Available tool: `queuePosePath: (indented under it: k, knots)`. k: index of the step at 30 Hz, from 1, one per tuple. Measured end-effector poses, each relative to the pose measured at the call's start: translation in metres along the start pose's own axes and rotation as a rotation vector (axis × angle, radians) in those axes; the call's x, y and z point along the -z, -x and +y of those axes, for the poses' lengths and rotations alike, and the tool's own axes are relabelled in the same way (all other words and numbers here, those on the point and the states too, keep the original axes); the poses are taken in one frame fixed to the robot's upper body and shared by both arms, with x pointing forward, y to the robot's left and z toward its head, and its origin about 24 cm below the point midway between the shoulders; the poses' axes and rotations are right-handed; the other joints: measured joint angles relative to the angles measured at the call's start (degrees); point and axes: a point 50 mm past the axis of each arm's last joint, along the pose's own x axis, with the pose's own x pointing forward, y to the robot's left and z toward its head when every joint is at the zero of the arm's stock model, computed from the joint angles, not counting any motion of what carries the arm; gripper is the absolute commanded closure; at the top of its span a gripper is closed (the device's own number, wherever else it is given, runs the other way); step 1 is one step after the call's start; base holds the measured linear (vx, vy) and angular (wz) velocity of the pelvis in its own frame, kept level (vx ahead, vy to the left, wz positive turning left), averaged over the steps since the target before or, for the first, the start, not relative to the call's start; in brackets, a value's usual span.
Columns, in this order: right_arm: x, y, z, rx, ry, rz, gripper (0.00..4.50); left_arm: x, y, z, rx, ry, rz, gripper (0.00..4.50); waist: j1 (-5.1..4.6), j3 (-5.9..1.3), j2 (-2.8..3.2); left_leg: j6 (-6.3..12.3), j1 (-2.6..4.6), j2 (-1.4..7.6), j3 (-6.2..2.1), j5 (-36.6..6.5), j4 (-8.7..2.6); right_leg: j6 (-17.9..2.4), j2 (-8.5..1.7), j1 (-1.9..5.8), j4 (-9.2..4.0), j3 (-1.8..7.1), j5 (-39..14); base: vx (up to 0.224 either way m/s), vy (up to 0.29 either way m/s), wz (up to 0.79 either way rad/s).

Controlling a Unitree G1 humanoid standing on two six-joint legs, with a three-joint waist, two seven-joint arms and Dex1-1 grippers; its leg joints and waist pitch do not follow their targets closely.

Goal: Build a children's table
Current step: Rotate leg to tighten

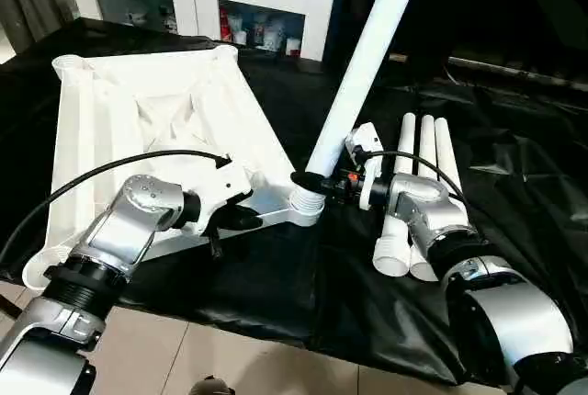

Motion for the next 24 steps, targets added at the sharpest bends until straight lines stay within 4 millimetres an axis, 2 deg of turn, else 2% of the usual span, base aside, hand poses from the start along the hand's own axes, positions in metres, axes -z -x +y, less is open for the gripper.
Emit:
queuePosePath:
  k: [9,24]
  knots:
    - [-0.0049,-0.0059,0.0037,-0.052,0.139,0.102,2.59,0.0015,-0.0002,-0.0001,0.003,-0.001,0.007,4.50,-0.06,-0.01,-0.01,0.00,0.28,0.00,0.00,0.0,-0.03,0.0,0.01,0.21,-0.01,0.01,0.0,0.000,0.000,0.00]
    - [-0.0025,-0.0059,0.0041,-0.041,0.137,0.102,2.59,0.0022,-0.0010,-0.0004,0.002,0.000,0.012,4.50,-0.03,-0.06,-0.08,-0.01,0.46,0.00,0.00,0.0,-0.06,0.0,0.01,0.38,-0.01,0.01,-0.1,0.000,0.000,0.00]
